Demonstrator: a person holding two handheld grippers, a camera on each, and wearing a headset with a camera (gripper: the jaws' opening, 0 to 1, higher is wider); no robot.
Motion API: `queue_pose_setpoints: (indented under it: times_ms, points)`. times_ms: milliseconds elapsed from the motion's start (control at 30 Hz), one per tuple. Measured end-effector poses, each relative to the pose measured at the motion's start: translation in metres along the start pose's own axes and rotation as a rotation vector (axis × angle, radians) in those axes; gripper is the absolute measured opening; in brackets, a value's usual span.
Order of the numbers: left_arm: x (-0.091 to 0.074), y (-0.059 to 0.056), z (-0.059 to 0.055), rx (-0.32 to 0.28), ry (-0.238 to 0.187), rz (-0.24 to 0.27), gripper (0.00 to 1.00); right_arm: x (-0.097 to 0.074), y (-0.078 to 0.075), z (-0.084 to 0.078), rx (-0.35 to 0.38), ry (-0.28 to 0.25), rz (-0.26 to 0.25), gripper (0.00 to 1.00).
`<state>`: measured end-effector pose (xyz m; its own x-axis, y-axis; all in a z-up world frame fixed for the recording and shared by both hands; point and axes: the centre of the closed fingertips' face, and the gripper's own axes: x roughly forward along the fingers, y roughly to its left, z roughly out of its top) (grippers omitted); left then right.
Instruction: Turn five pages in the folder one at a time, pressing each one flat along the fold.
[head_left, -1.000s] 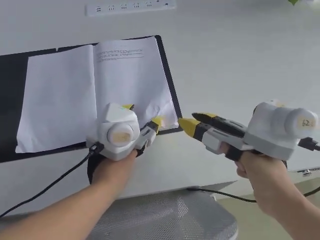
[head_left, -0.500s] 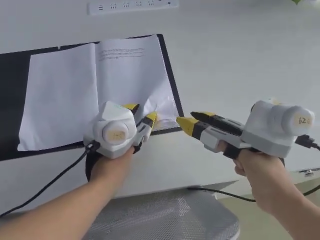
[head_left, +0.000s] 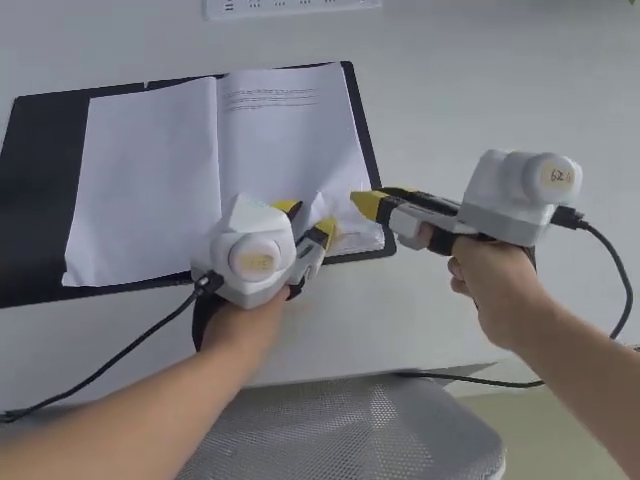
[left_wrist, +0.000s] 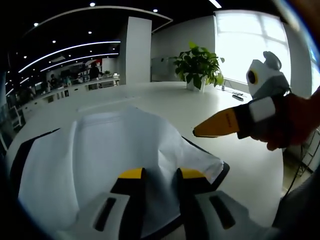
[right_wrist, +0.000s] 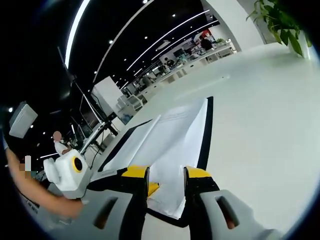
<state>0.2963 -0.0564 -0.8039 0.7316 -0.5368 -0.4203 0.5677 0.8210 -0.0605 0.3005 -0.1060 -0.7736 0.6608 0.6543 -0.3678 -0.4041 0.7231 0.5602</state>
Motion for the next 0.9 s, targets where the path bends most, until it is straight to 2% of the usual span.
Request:
queue_pose_setpoints:
  times_ms: [267,433,700,900]
  points:
    - [0.0,0.0,0.0,-0.003,-0.002,0.001,0.25,0.015,-0.01,0.006,0.051,0.0,0.0,0.21]
    - [0.001,0.0,0.0,0.002,-0.003,0.002,0.25,0.022,-0.014,0.005,0.088,0.013,0.009,0.19]
    - [0.0,0.0,0.0,-0.002,-0.005,0.001,0.25,0.024,-0.01,-0.001,0.093,0.036,0.039,0.07]
    - [0.001,0.0,0.0,-0.004,0.0,-0.006,0.25,0.023,-0.011,-0.003,0.15,0.039,0.053,0.01]
